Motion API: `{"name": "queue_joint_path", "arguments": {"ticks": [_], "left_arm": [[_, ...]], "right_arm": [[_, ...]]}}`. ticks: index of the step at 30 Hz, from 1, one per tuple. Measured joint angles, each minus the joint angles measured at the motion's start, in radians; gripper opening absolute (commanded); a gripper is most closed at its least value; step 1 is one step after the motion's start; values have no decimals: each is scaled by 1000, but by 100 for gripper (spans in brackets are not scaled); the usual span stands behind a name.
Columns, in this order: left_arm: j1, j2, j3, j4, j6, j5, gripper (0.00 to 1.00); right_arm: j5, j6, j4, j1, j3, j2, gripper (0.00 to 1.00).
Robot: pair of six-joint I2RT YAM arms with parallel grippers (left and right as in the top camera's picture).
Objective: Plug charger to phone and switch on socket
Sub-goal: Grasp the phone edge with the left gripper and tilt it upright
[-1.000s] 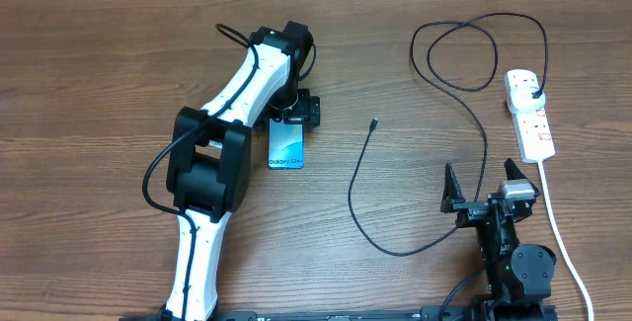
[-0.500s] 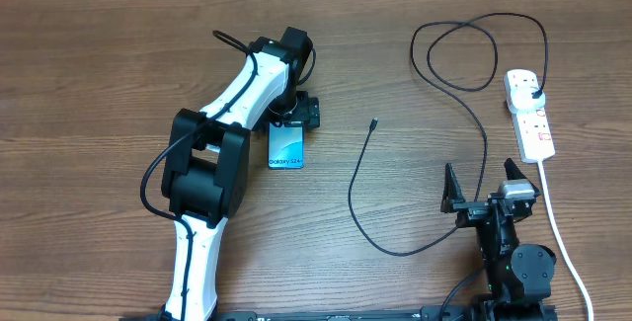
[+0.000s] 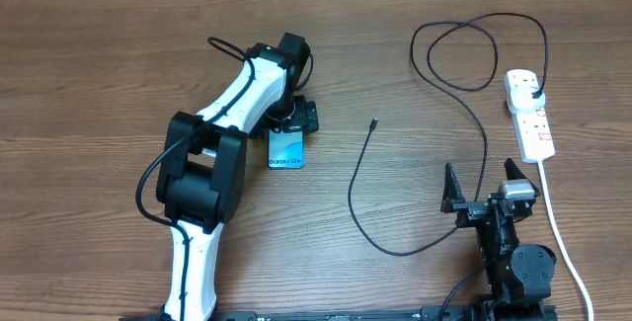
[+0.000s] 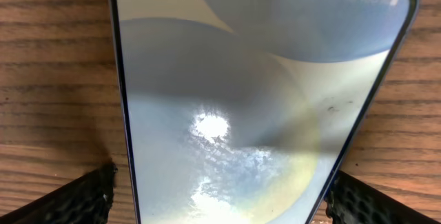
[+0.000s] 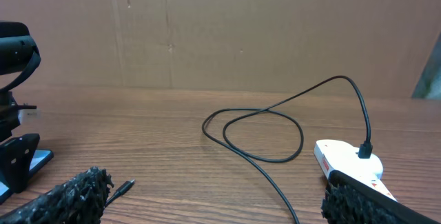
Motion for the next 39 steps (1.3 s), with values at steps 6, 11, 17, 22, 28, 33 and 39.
{"name": "queue_joint_path", "arguments": {"ticks": [6,11,17,22,28,33,39], "left_arm": [[0,0,-1,-2,0,5,88],[0,0,-2,-6,0,6,85],[0,0,-2,-8,0,6,77],[-2,13,28,-58,0,19,75],[-2,32,60,-113,0,39,74],[-2,73,119,-236,21,92,73],[1,92,208,-348,142,316,72]], "right_arm": [[0,0,0,0,0,0,100],[0,0,0,0,0,0,100],[1,0,0,0,0,0,100],[0,0,0,0,0,0,100],[0,0,0,0,0,0,100],[0,1,0,0,0,0,100],[0,0,0,0,0,0,100]]}}
